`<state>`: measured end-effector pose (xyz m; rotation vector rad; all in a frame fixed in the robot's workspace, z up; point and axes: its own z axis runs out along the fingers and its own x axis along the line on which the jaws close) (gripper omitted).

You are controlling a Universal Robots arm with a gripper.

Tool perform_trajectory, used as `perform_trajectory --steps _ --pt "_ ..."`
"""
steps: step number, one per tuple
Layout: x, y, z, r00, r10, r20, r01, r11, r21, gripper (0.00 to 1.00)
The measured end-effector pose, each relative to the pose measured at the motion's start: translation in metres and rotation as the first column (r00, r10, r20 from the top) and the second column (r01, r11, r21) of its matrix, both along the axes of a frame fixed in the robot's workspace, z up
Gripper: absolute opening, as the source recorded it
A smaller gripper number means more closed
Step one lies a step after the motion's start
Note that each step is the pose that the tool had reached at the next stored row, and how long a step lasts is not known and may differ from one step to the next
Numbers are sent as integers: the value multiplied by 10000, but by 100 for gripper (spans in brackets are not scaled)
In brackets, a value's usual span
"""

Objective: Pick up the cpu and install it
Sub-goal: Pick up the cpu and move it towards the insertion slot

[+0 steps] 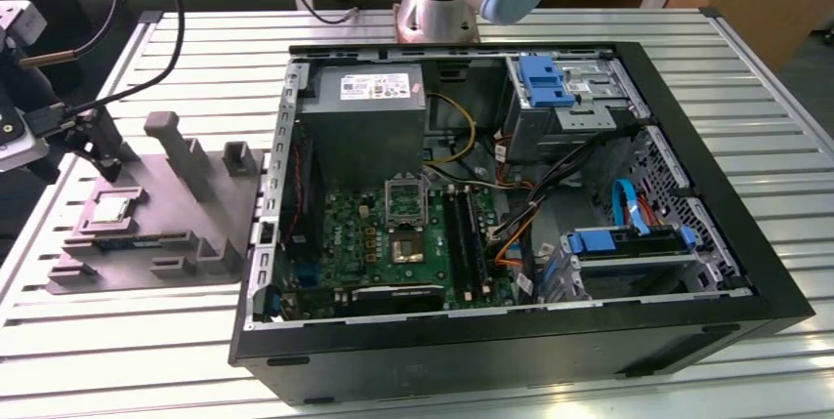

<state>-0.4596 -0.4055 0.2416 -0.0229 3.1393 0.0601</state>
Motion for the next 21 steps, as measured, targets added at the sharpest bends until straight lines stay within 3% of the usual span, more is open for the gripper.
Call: perform_trajectory --steps 6,7,12,17,21 --pt "1 0 -14 10000 0 6 0 10000 3 69" --pt "0 0 -27 10000 -1 3 1 10000 2 62" --pt "0 0 -115 10000 -75 -1 75 10000 0 62" --pt "-1 0 -206 9986 -536 0 536 9986 0 62" --pt "-1 -1 -277 9986 -532 0 532 9986 -9 62"
